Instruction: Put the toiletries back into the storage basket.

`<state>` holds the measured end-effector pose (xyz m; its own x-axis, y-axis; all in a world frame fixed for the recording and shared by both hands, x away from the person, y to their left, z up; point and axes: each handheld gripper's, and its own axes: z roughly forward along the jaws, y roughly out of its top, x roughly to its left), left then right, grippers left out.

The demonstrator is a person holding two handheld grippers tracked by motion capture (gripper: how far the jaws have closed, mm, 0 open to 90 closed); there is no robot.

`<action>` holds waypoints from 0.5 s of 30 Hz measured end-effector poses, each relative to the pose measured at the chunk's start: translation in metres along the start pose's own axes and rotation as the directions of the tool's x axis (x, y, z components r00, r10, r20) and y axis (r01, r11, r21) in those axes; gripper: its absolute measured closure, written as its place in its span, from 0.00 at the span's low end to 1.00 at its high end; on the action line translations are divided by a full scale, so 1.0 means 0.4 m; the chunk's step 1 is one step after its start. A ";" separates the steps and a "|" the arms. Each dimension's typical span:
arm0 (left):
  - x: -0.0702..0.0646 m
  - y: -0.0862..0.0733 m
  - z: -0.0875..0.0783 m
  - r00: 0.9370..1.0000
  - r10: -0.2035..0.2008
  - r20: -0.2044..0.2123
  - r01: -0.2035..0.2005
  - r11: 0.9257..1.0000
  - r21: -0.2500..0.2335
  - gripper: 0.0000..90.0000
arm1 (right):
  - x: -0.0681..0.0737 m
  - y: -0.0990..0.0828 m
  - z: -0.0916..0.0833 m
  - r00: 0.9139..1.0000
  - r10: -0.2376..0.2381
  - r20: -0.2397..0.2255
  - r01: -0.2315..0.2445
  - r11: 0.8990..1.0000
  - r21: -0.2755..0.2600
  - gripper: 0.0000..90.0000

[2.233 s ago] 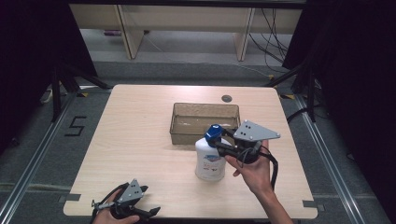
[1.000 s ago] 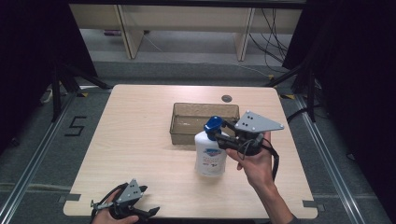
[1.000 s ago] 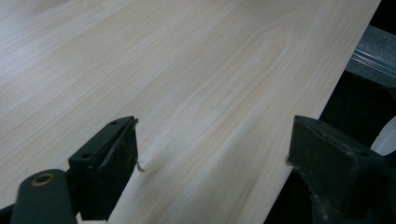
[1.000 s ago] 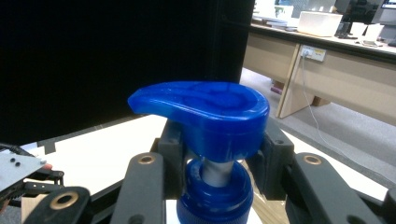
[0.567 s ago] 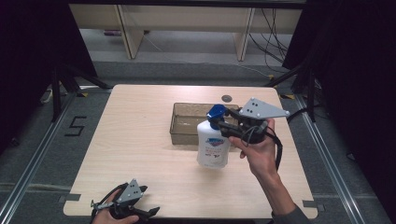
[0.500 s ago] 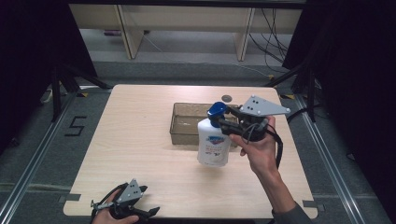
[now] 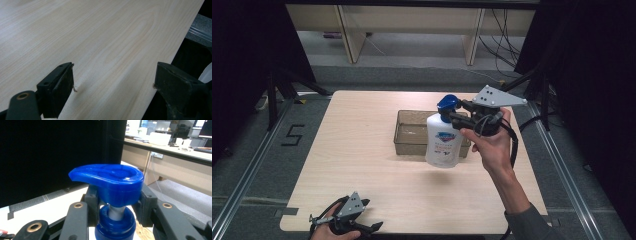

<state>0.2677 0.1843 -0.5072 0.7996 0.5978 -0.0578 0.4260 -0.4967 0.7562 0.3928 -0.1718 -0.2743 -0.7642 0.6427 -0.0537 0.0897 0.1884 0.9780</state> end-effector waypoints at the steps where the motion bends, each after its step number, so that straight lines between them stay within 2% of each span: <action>1: 0.006 0.001 -0.003 1.000 0.027 -0.009 -0.027 0.999 0.020 0.17 | -0.005 0.002 0.000 1.000 -0.014 0.008 0.014 1.000 0.003 0.68; 2: 0.001 0.000 0.000 1.000 -0.003 0.000 0.003 1.000 0.001 0.17 | -0.007 0.003 0.000 1.000 -0.011 0.009 0.011 1.000 0.003 0.68; 3: 0.001 0.000 0.000 1.000 -0.005 0.001 0.005 1.000 0.001 0.17 | -0.007 0.004 0.000 1.000 0.005 0.005 -0.005 1.000 0.010 0.68; 4: 0.001 0.000 0.000 1.000 -0.003 0.001 0.003 1.000 0.002 0.17 | -0.012 0.005 0.000 1.000 -0.004 0.012 0.004 1.000 0.005 0.68; 5: 0.001 0.000 0.001 1.000 -0.004 0.001 0.004 1.000 0.001 0.17 | -0.014 0.006 0.000 1.000 0.012 0.007 -0.012 1.000 0.007 0.68; 8: 0.000 0.000 0.001 1.000 -0.005 0.000 0.005 1.000 0.000 0.17 | -0.027 0.012 0.000 1.000 0.011 0.015 -0.011 1.000 -0.004 0.68; 11: 0.000 0.000 0.001 1.000 -0.005 0.000 0.005 1.000 0.000 0.17 | -0.041 0.022 0.002 0.999 0.035 0.002 -0.035 0.999 0.004 0.68; 14: 0.000 0.000 0.001 1.000 -0.004 0.001 0.004 1.000 0.000 0.17 | -0.055 0.033 0.004 1.000 0.006 0.015 -0.006 1.000 0.008 0.68; 15: 0.001 0.000 0.001 1.000 -0.005 0.000 0.005 1.000 0.002 0.17 | -0.057 0.035 0.005 1.000 0.020 0.012 -0.020 1.000 0.013 0.68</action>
<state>0.2679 0.1844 -0.5075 0.7975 0.6001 -0.0618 0.4309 -0.4949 0.7546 0.4126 -0.1822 -0.2600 -0.7546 0.6552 -0.0363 0.1133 0.1846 0.9763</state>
